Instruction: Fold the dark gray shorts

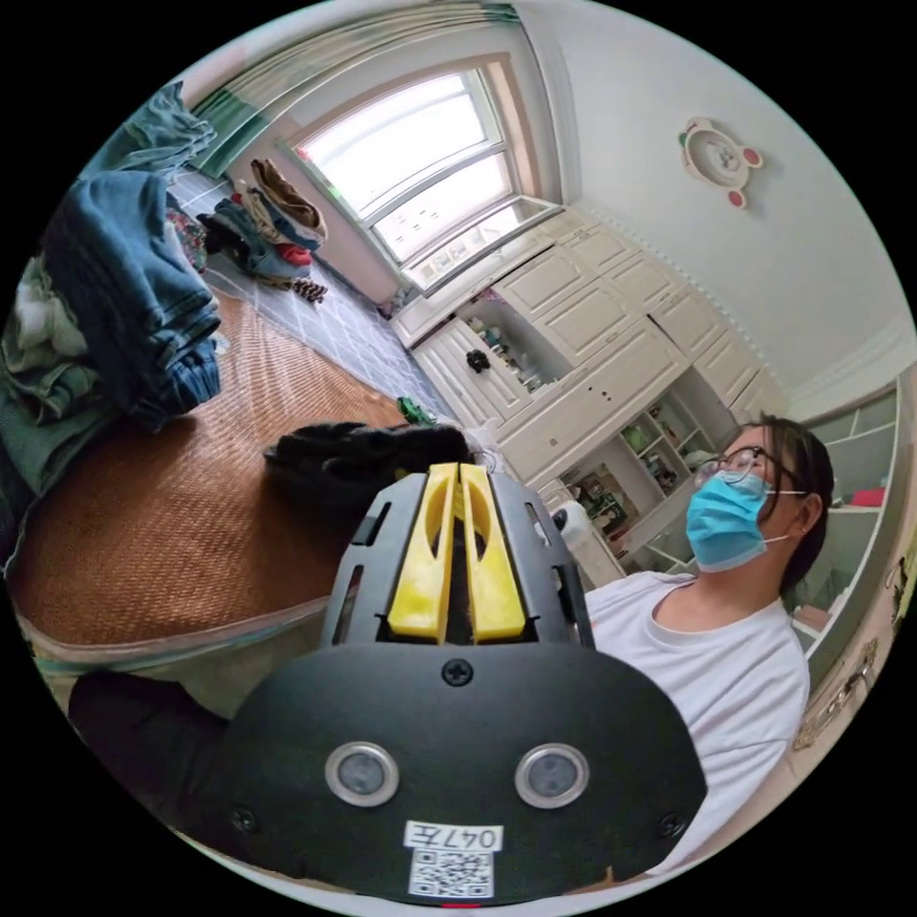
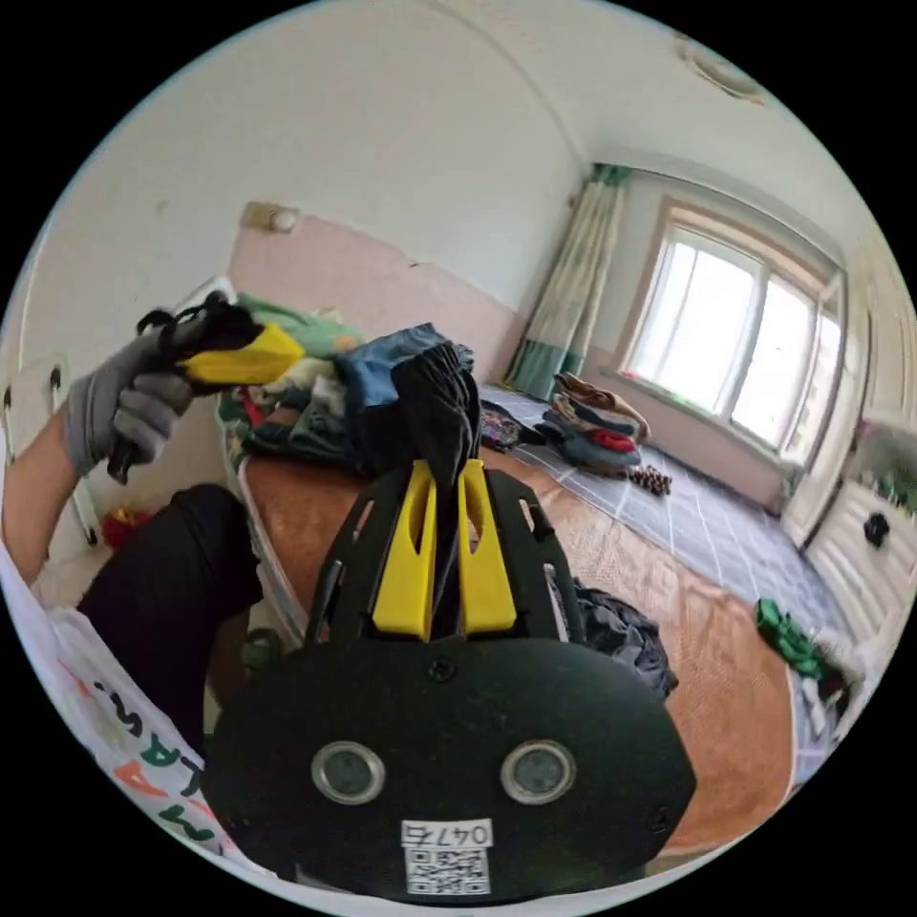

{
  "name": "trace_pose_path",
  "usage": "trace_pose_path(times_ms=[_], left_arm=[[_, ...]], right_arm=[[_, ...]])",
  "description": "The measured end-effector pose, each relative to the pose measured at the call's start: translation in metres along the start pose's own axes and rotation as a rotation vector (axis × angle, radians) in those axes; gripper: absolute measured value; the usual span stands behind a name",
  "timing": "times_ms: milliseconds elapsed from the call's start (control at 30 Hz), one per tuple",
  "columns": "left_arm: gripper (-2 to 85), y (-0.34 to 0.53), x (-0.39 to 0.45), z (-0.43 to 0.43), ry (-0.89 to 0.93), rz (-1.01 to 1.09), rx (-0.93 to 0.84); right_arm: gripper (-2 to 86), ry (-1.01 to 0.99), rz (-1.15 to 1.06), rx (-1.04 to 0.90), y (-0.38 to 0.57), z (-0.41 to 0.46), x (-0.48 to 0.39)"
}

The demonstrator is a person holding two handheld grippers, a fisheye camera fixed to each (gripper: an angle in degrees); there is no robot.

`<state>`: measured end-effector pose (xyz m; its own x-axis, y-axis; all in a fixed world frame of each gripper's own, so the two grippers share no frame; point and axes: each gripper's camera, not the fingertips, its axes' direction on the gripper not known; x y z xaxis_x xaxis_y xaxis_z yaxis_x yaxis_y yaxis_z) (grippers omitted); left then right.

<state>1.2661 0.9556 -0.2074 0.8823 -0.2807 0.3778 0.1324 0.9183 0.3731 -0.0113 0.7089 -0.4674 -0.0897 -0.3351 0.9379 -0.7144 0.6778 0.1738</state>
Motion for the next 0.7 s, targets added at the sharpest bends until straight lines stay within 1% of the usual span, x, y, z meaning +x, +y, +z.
trace_pose_path(times_ms=[67, 100, 167, 200, 267, 300, 333, 367, 400, 433, 467, 500, 567, 600, 633, 667, 700], left_arm=[[-1.0, -0.005, 0.005, 0.0, -0.003, 0.024, 0.014], [-1.0, -0.008, 0.007, 0.003, -0.021, 0.028, 0.003], [-1.0, -0.011, 0.003, 0.013, -0.047, 0.009, -0.026], [-1.0, -0.012, -0.003, 0.023, -0.053, -0.013, -0.052], [-1.0, -0.012, -0.014, 0.04, -0.049, -0.053, -0.089], [-1.0, -0.012, -0.022, 0.052, -0.035, -0.082, -0.112], [-1.0, -0.011, -0.026, 0.059, -0.026, -0.096, -0.122], [-1.0, -0.011, -0.032, 0.072, -0.01, -0.119, -0.143], [-1.0, -0.011, -0.036, 0.086, 0.0, -0.132, -0.165], [-1.0, -0.012, -0.037, 0.092, 0.0, -0.136, -0.177], [-1.0, -0.013, -0.037, 0.105, -0.006, -0.144, -0.201], [-1.0, -0.014, -0.036, 0.118, -0.016, -0.146, -0.225], [-1.0, -0.018, -0.034, 0.136, -0.034, -0.144, -0.256], [-1.0, -0.022, -0.031, 0.149, -0.051, -0.139, -0.278], [-1.0, -0.025, -0.03, 0.156, -0.065, -0.134, -0.29], [-1.0, -0.033, -0.026, 0.172, -0.104, -0.117, -0.318], [-1.0, -0.044, -0.021, 0.191, -0.146, -0.089, -0.352]], right_arm=[[1.0, -0.003, 0.315, 0.019, 0.053, -0.025, 0.112], [1.0, -0.006, 0.391, 0.022, 0.072, -0.031, 0.139], [1.1, 0.028, 0.629, 0.009, 0.158, -0.046, 0.228], [1.2, 0.035, 0.67, -0.013, 0.18, -0.045, 0.247], [1.5, 0.045, 0.802, -0.151, 0.268, -0.019, 0.307], [1.7, 0.03, 0.825, -0.2, 0.288, -0.008, 0.318], [2.1, -0.027, 0.874, -0.301, 0.328, 0.016, 0.338], [2.9, -0.106, 0.933, -0.362, 0.362, 0.036, 0.353], [3.3, -0.146, 0.959, -0.358, 0.377, 0.04, 0.357], [4.7, -0.204, 1.0, -0.303, 0.4, 0.039, 0.362], [6.6, -0.222, 1.016, -0.263, 0.416, 0.033, 0.363], [7.9, -0.214, 1.014, -0.258, 0.421, 0.03, 0.362], [10.8, -0.106, 1.005, -0.265, 0.442, 0.01, 0.355], [10.8, -0.071, 1.004, -0.256, 0.447, 0.003, 0.352], [10.7, 0.011, 1.015, -0.225, 0.458, -0.013, 0.347], [10.6, 0.091, 1.014, -0.199, 0.466, -0.024, 0.341], [10.6, 0.121, 1.004, -0.196, 0.469, -0.026, 0.337]])
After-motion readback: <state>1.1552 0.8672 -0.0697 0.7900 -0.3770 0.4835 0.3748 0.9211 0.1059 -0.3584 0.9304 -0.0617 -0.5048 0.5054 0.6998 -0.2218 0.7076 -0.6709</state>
